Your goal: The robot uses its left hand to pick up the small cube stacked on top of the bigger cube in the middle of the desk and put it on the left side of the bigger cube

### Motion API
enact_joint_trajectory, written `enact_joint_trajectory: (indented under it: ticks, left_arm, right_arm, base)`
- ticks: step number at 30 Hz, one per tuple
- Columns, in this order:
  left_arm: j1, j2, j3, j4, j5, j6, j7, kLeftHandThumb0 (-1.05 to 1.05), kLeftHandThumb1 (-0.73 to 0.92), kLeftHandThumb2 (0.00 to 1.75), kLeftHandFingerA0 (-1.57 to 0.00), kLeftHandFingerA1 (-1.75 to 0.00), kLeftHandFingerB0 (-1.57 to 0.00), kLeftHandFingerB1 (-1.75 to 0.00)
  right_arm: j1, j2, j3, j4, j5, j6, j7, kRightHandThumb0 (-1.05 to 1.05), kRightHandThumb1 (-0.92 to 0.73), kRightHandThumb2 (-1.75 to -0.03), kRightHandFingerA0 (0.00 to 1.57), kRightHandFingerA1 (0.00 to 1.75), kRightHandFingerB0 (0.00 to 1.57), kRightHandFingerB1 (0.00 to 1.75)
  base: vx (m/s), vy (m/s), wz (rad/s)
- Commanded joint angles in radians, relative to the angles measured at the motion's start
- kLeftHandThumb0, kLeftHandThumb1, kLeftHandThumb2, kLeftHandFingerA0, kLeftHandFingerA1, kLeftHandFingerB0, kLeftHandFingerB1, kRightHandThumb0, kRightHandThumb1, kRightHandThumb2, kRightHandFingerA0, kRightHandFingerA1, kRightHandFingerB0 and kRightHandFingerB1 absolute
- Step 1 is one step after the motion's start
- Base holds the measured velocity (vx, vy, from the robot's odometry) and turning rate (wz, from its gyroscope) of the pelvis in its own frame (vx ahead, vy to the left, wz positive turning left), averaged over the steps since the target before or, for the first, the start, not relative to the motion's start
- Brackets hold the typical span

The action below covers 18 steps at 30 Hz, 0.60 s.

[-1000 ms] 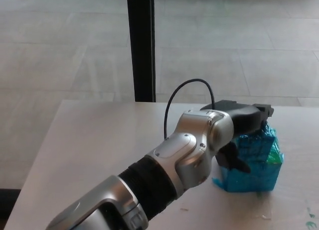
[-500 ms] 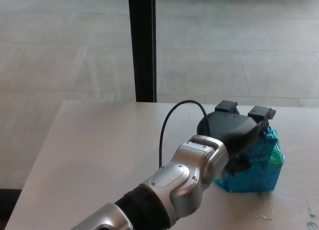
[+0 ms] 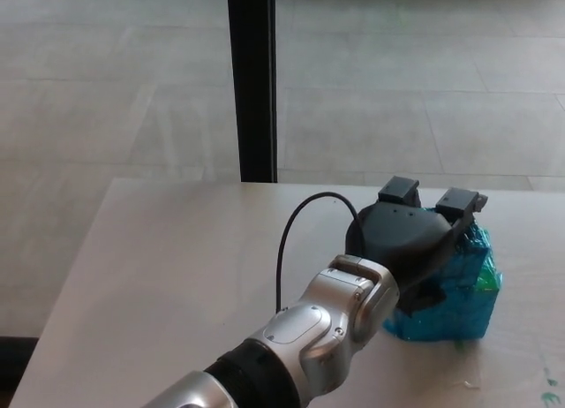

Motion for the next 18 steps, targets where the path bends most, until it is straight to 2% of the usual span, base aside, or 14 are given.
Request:
enact_joint_trajectory:
  ticks: [1, 3, 5, 6, 8, 9, 10, 12, 13, 14, 15, 16, 17, 18]
  left_arm:
    - [0.020, 0.047, -0.006, 0.040, 0.040, -0.009, -0.017, -0.24, 0.61, 0.63, -0.80, -1.56, -0.75, -1.05]
    - [0.011, 0.050, 0.011, 0.038, 0.030, -0.015, -0.013, -0.25, 0.65, 0.69, -0.78, -1.42, -0.71, -0.92]
    - [-0.008, 0.042, 0.036, 0.045, 0.023, 0.000, 0.002, -0.18, 0.71, 0.63, -0.82, -1.72, -0.61, -1.33]
    - [-0.019, 0.045, 0.050, 0.039, 0.015, -0.007, 0.000, -0.25, 0.70, 0.67, -0.74, -1.57, -0.66, -1.18]
    - [-0.038, 0.051, 0.054, 0.035, 0.029, -0.011, 0.012, -0.24, 0.67, 0.71, -0.80, -1.59, -0.70, -1.17]
    - [-0.053, 0.057, 0.066, 0.029, 0.026, -0.012, 0.005, -0.22, 0.71, 0.72, -0.80, -1.52, -0.73, -1.08]
    - [-0.085, 0.065, 0.093, 0.029, 0.012, -0.022, 0.005, -0.17, 0.70, 0.62, -0.75, -1.69, -0.62, -1.43]
    - [-0.109, 0.075, 0.116, 0.022, 0.002, -0.029, -0.009, -0.21, 0.69, 0.65, -0.79, -1.51, -0.70, -1.17]
    - [-0.115, 0.080, 0.121, 0.019, 0.004, -0.038, -0.006, -0.21, 0.69, 0.65, -0.79, -1.51, -0.70, -1.17]
    - [-0.131, 0.094, 0.127, 0.008, 0.014, -0.039, 0.001, -0.26, 0.57, 0.60, -0.85, -1.45, -0.80, -1.01]
    - [-0.130, 0.101, 0.134, -0.003, 0.017, -0.046, 0.015, -0.21, 0.58, 0.60, -0.80, -1.57, -0.74, -1.19]
    - [-0.126, 0.107, 0.136, -0.010, 0.017, -0.056, 0.021, -0.17, 0.59, 0.70, -0.79, -1.52, -0.73, -1.13]
    - [-0.123, 0.115, 0.142, -0.029, 0.015, -0.055, 0.008, -0.15, 0.63, 0.73, -0.84, -1.64, -0.68, -1.24]
    - [-0.118, 0.121, 0.141, -0.041, 0.020, -0.051, 0.004, -0.13, 0.58, 0.75, -0.76, -1.54, -0.71, -1.17]
  right_arm:
    - [0.011, 0.002, -0.016, -0.002, 0.017, 0.002, -0.003, -0.38, -0.29, -1.03, 0.90, 0.90, 0.76, 0.74]
    - [0.016, 0.006, -0.021, -0.007, 0.020, -0.004, -0.010, -0.36, -0.27, -1.03, 0.90, 0.90, 0.77, 0.74]
    - [0.024, 0.005, -0.020, -0.027, 0.020, 0.012, -0.004, -0.34, -0.27, -1.05, 0.90, 0.91, 0.76, 0.75]
    - [0.027, 0.004, -0.018, -0.028, 0.016, 0.011, -0.007, -0.34, -0.28, -1.05, 0.88, 0.90, 0.74, 0.75]
    - [0.031, -0.002, -0.014, -0.028, 0.013, 0.003, -0.002, -0.35, -0.28, -1.05, 0.88, 0.91, 0.73, 0.76]
    - [0.034, -0.002, -0.019, -0.030, 0.019, 0.001, 0.001, -0.37, -0.29, -1.05, 0.92, 0.93, 0.73, 0.76]
    - [0.034, -0.005, -0.013, -0.029, 0.008, -0.006, -0.015, -0.40, -0.30, -1.06, 0.95, 0.90, 0.78, 0.68]
    - [0.038, -0.006, -0.014, -0.029, 0.009, -0.017, -0.017, -0.42, -0.30, -1.06, 0.93, 0.89, 0.78, 0.68]
    - [0.039, -0.008, -0.012, -0.026, 0.007, -0.023, -0.016, -0.42, -0.30, -1.06, 0.93, 0.89, 0.78, 0.68]
    - [0.040, -0.005, -0.022, -0.023, 0.019, -0.009, -0.011, -0.43, -0.31, -1.04, 0.94, 0.90, 0.78, 0.67]
    - [0.045, -0.004, -0.024, -0.026, 0.022, -0.009, -0.011, -0.43, -0.31, -1.05, 0.93, 0.89, 0.78, 0.68]
    - [0.047, -0.002, -0.028, -0.024, 0.026, -0.007, -0.012, -0.42, -0.29, -1.06, 0.95, 0.91, 0.79, 0.68]
    - [0.043, -0.002, -0.023, -0.019, 0.018, 0.002, -0.014, -0.41, -0.31, -1.04, 0.93, 0.90, 0.78, 0.67]
    - [0.041, 0.000, -0.023, -0.010, 0.018, -0.001, -0.016, -0.42, -0.31, -1.05, 0.93, 0.90, 0.77, 0.68]
  base:
    - [0.00, 0.000, 0.00]
    - [0.00, 0.000, 0.00]
    - [0.00, 0.000, 0.00]
    - [0.00, 0.000, 0.00]
    - [0.00, 0.000, 0.00]
    - [0.00, 0.000, 0.00]
    - [0.00, 0.000, 0.00]
    - [0.00, 0.000, 0.00]
    - [0.00, 0.000, 0.00]
    - [0.00, 0.000, 0.00]
    - [0.00, 0.000, 0.00]
    - [0.00, 0.000, 0.00]
    - [0.00, 0.000, 0.00]
    - [0.00, 0.000, 0.00]
